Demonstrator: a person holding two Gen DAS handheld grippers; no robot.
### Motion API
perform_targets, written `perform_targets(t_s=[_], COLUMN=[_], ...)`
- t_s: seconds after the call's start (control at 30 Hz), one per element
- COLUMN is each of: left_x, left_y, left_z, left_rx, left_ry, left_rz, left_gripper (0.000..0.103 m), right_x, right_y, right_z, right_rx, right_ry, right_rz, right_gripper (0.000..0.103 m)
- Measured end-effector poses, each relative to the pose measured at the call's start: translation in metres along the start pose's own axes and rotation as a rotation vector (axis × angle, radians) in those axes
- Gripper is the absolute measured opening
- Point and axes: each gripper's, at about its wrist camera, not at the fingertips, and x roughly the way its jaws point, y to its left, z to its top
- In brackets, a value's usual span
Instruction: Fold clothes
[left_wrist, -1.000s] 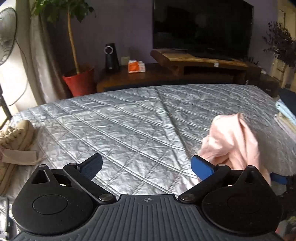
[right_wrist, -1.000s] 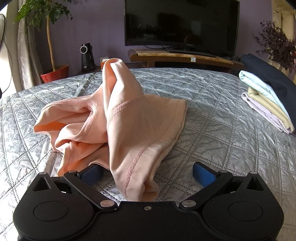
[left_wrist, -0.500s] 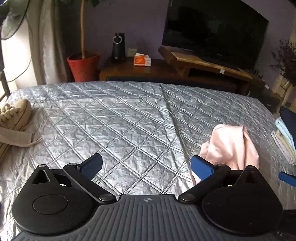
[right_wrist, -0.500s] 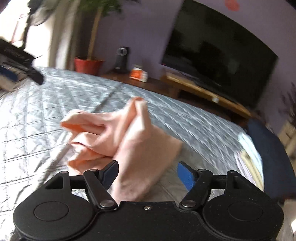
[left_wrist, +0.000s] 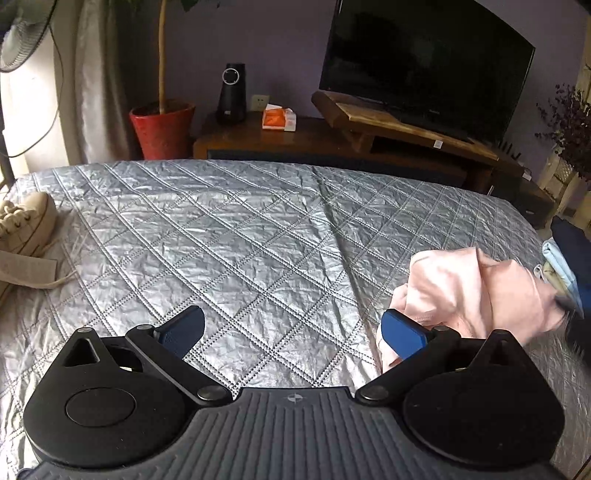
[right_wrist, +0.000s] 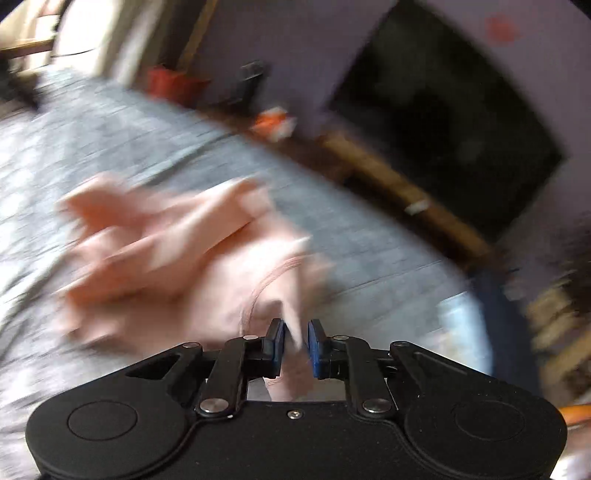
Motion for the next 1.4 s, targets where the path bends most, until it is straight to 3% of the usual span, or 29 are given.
perform_targets(t_s=[0.03,0.07,0.13,0.2,0.33,0.43,0.57,0.7,0.73,0.77,0.8,0.83,0.9,1.03,1.17,1.33,1.4], left_x=[0.001,0.001,0.002,0.004,0.008,0.011,0.015,0.019,0.019,0.020,0.021,0.022,0.022,0.022,0.022,0.021,0.021], left_y=[0.001,0.003,0.008,0.013,0.023,0.028,0.037,0.046,0.048,0.050,0.051,0.052,0.055,0.058,0.063,0.068,0.069], left_z=[0.000,0.000,0.002,0.004,0.007,0.008,0.011,0.015,0.015,0.016,0.016,0.016,0.017,0.017,0.018,0.020,0.020], left_rx=[0.001,0.002,-0.007,-0.021,-0.046,-0.037,-0.042,-0.060,-0.065,-0.069,-0.071,-0.074,-0.080,-0.090,-0.108,-0.135,-0.135], left_ry=[0.000,0.000,-0.001,-0.004,-0.008,-0.010,-0.014,-0.020,-0.020,-0.020,-0.019,-0.019,-0.020,-0.024,-0.028,-0.027,-0.027], left_rz=[0.003,0.007,0.012,0.017,0.024,0.024,0.020,0.017,0.016,0.016,0.015,0.015,0.016,0.017,0.019,0.017,0.017], left_gripper=[0.102,0.102,0.103,0.103,0.102,0.103,0.103,0.103,0.103,0.103,0.103,0.103,0.103,0.103,0.103,0.103,0.103], right_x=[0.002,0.003,-0.004,-0.017,-0.023,-0.017,-0.007,0.008,0.013,0.017,0.020,0.022,0.021,0.004,-0.036,-0.102,-0.116], right_y=[-0.010,-0.018,-0.034,-0.040,0.006,0.055,0.101,0.102,0.095,0.091,0.087,0.083,0.071,0.028,-0.032,-0.069,-0.069], right_z=[0.005,0.008,0.006,0.004,-0.010,-0.021,-0.016,-0.011,-0.011,-0.011,-0.008,-0.006,-0.003,0.007,0.019,0.030,0.027], right_rx=[0.003,0.010,0.100,0.232,0.312,0.257,0.064,0.090,0.117,0.140,0.155,0.172,0.251,0.483,0.704,0.763,0.695], right_ry=[-0.009,-0.017,-0.052,-0.083,0.018,0.073,0.063,0.064,0.073,0.081,0.090,0.105,0.113,0.015,-0.155,-0.366,-0.373], right_rz=[-0.066,-0.116,-0.119,0.009,0.436,0.543,0.527,0.480,0.482,0.486,0.495,0.498,0.514,0.521,0.506,0.493,0.392], right_gripper=[0.039,0.042,0.043,0.043,0.054,0.054,0.054,0.054,0.050,0.027,0.012,0.007,0.007,0.007,0.007,0.005,0.005])
